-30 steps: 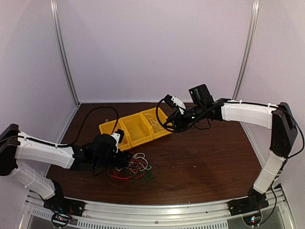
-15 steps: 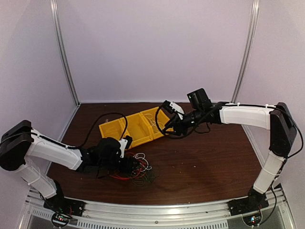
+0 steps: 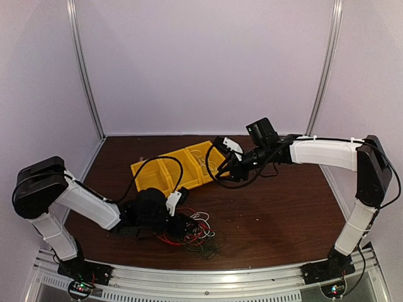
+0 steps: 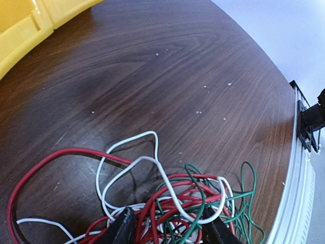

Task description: Untangle the cables

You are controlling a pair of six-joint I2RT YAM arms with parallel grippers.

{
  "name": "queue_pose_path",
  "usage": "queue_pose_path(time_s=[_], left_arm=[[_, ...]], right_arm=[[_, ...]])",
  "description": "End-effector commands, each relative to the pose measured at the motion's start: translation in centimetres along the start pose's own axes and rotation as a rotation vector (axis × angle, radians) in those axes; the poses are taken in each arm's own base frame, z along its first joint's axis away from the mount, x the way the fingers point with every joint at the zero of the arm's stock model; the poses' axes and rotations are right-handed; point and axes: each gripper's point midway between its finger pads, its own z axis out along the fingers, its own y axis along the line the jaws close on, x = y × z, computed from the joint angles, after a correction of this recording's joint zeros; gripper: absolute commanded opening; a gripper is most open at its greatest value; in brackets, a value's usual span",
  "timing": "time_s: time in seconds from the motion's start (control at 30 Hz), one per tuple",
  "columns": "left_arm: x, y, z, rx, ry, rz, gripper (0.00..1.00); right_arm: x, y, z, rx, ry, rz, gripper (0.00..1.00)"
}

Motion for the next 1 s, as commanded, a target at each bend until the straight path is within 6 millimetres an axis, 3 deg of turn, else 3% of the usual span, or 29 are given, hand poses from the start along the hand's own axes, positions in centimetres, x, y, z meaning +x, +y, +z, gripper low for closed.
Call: queue_pose_path(time_s=[0.0, 0.13, 0.4, 0.53, 0.7, 0.97], left_arm=[[-2.3, -3.2, 0.4, 0.106, -0.058, 0.046, 0.46], [-3.4, -3.3, -1.2, 0.055, -0.067, 0.069, 0.5], [-5.3, -2.6, -5.9, -0.029, -0.162, 0.091, 0.56], [-5.9, -0.8, -6.6, -0.13, -0.21, 0.037, 0.57], [-5.2, 1.3, -6.9, -0.221, -0.22, -0.056, 0.56], [-3.7, 4.0, -10.5, -0.31, -0.306, -0.169, 0.57]], right_arm=[[-1.1, 1.3, -1.3, -0.015, -0.003, -0.049, 0.41], [0.5, 1.8, -1.3, 0.009, 0.038, -0.05, 0.41], [5.0, 7.2, 1.2, -0.085, 0.17, -0.089, 0.42], [6.6, 9.4, 2.9, -0.134, 0.212, -0.087, 0.43], [7.2, 10.7, 5.3, -0.192, 0.253, -0.075, 0.43], [7.7, 10.5, 8.0, -0.223, 0.292, -0.051, 0.42]])
